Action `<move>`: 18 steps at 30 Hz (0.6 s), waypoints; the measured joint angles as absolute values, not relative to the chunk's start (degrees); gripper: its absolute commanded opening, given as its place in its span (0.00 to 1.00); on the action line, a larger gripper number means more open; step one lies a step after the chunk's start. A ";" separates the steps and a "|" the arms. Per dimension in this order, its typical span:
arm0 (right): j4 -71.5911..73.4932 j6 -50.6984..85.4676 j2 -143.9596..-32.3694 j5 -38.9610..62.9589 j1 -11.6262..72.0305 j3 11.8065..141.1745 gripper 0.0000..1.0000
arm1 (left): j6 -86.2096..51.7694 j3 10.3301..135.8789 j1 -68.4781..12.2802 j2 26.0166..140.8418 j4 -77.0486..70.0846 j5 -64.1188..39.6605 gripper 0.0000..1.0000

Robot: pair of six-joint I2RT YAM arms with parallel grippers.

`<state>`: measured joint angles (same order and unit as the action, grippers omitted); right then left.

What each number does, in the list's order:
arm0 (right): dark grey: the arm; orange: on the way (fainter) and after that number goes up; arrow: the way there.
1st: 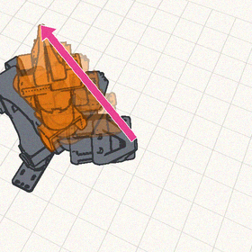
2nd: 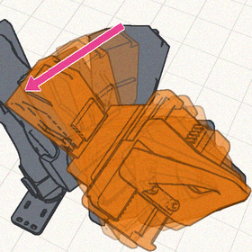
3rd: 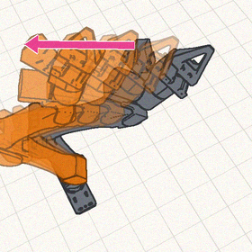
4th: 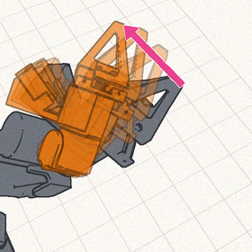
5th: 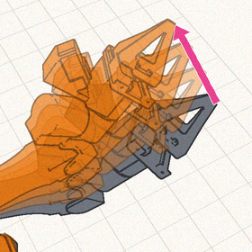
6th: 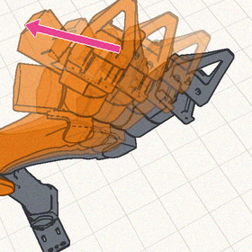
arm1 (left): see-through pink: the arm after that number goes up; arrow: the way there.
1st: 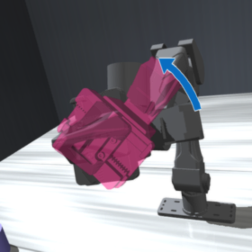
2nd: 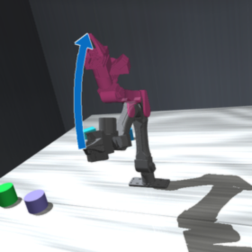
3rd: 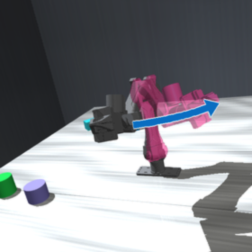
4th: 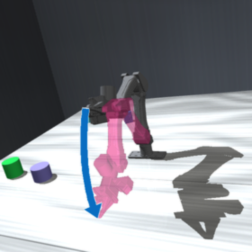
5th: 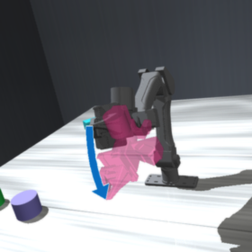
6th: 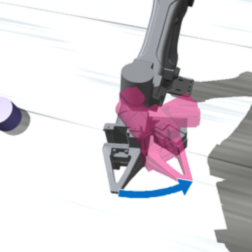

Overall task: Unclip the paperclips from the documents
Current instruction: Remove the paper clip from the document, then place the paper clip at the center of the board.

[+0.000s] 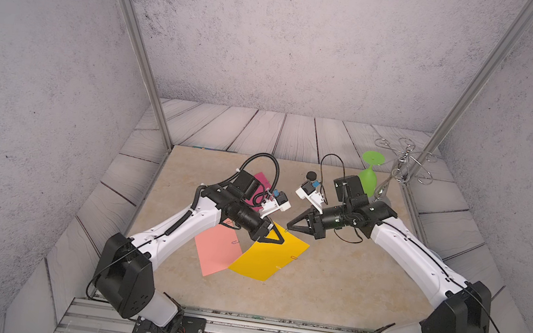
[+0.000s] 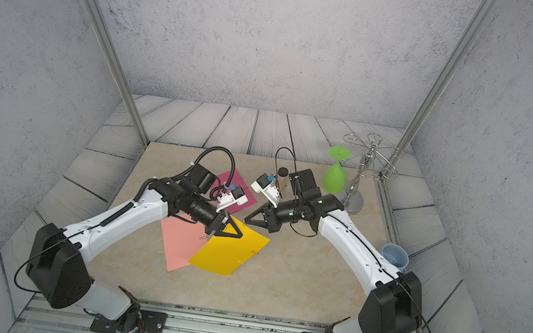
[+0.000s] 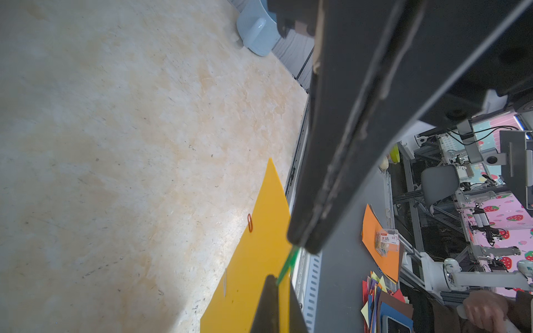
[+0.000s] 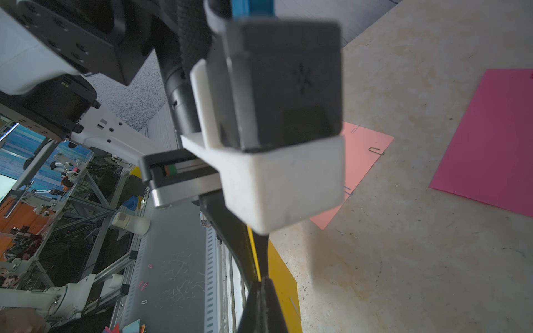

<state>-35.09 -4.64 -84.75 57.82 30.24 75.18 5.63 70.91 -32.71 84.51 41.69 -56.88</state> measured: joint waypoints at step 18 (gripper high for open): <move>-27.75 7.90 -79.24 42.96 17.23 63.07 0.00 | 4.69 70.87 -32.93 84.07 40.58 -52.40 0.00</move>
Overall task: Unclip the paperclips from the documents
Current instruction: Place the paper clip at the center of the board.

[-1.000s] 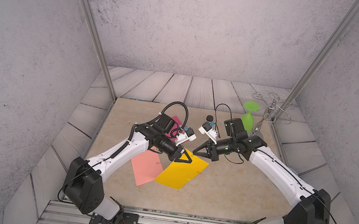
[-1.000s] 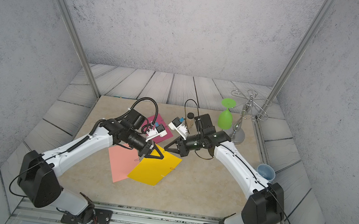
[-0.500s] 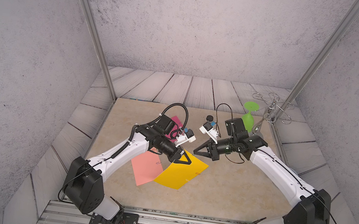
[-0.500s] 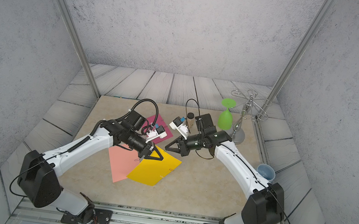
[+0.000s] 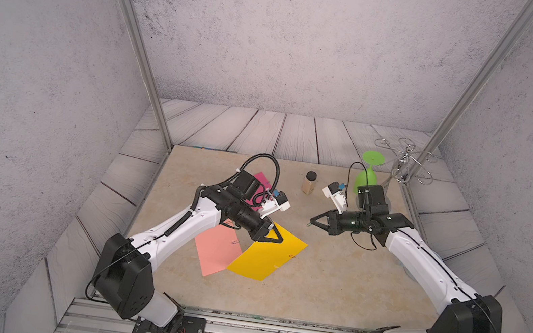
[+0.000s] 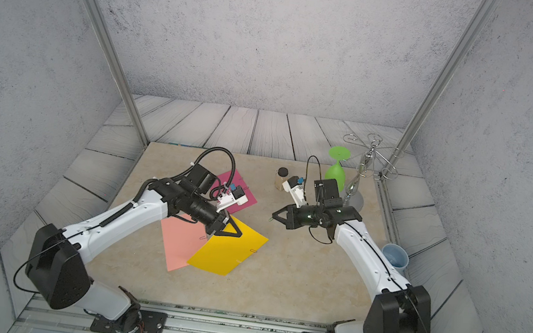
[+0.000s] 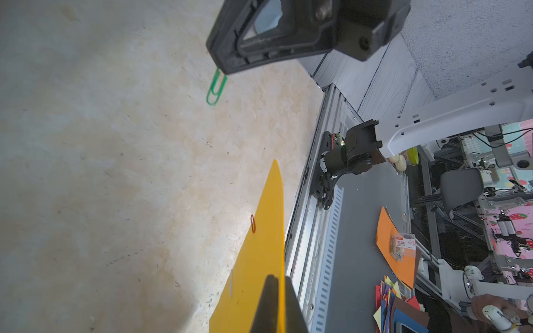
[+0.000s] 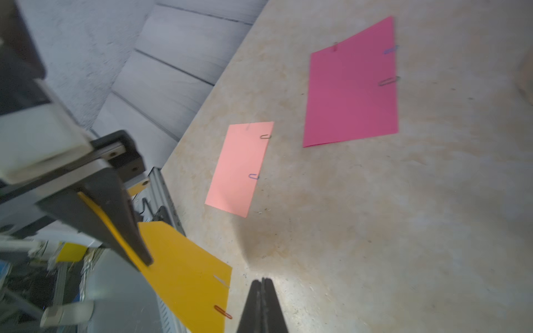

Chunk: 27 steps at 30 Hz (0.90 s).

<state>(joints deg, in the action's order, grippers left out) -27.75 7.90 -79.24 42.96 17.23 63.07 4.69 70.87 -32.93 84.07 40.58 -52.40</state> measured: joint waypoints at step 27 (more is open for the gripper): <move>-18.24 26.00 -86.85 21.41 -0.58 48.88 0.00 | 1.13 70.89 -31.88 82.76 30.63 -45.17 0.00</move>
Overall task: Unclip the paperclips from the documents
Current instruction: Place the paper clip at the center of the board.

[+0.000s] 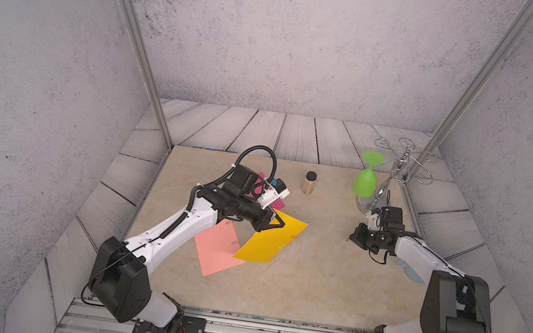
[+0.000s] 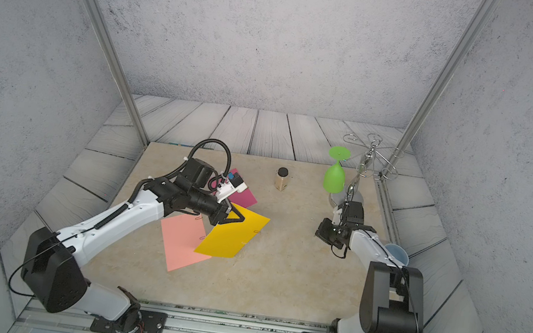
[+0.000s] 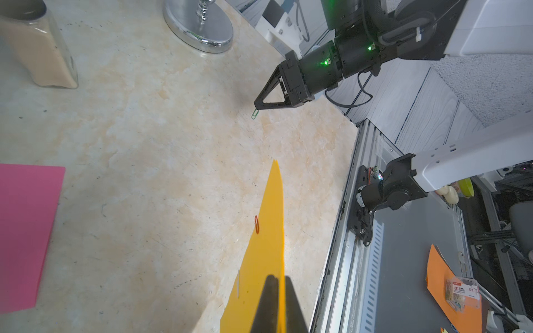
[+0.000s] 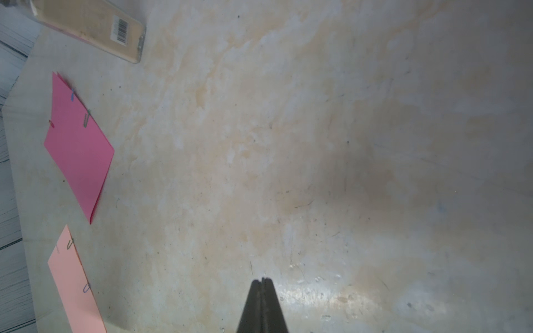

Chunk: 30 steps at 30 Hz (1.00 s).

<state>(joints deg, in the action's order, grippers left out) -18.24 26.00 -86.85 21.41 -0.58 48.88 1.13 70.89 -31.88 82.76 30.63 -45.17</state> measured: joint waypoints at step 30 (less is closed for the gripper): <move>-20.18 24.36 -90.02 21.32 -3.18 46.33 0.69 | -3.64 69.60 -29.71 81.30 25.58 -45.87 0.00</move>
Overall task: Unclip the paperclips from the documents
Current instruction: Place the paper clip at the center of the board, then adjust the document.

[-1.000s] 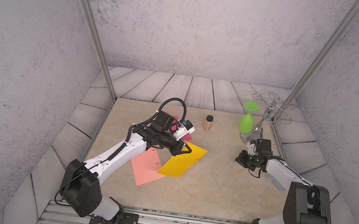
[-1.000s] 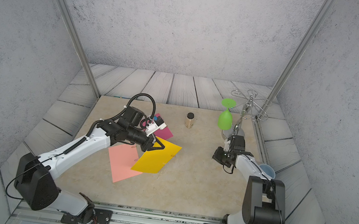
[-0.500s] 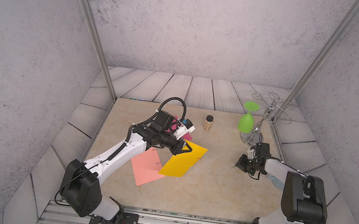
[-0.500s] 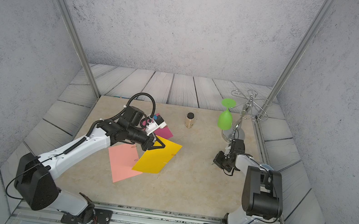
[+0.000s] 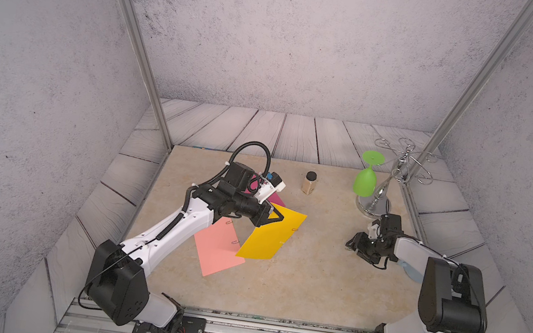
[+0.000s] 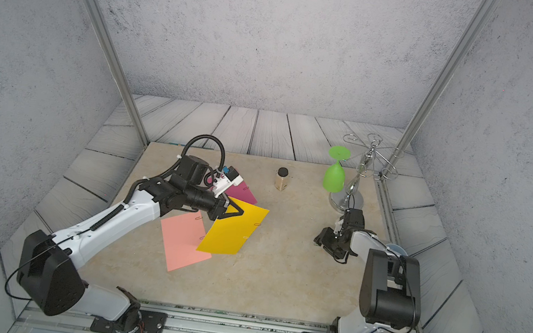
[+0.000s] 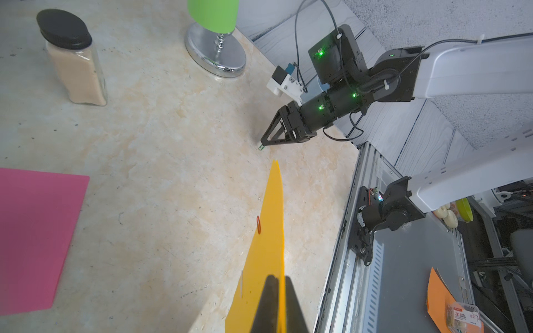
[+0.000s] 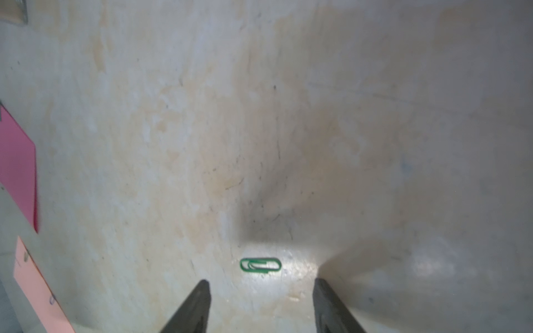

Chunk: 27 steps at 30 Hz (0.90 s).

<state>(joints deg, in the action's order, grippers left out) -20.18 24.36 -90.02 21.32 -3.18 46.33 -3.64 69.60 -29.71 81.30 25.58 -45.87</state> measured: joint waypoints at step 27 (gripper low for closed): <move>-0.10 11.86 -66.52 54.72 16.99 44.07 0.90 | -6.98 73.56 -28.99 83.61 23.24 -59.79 0.00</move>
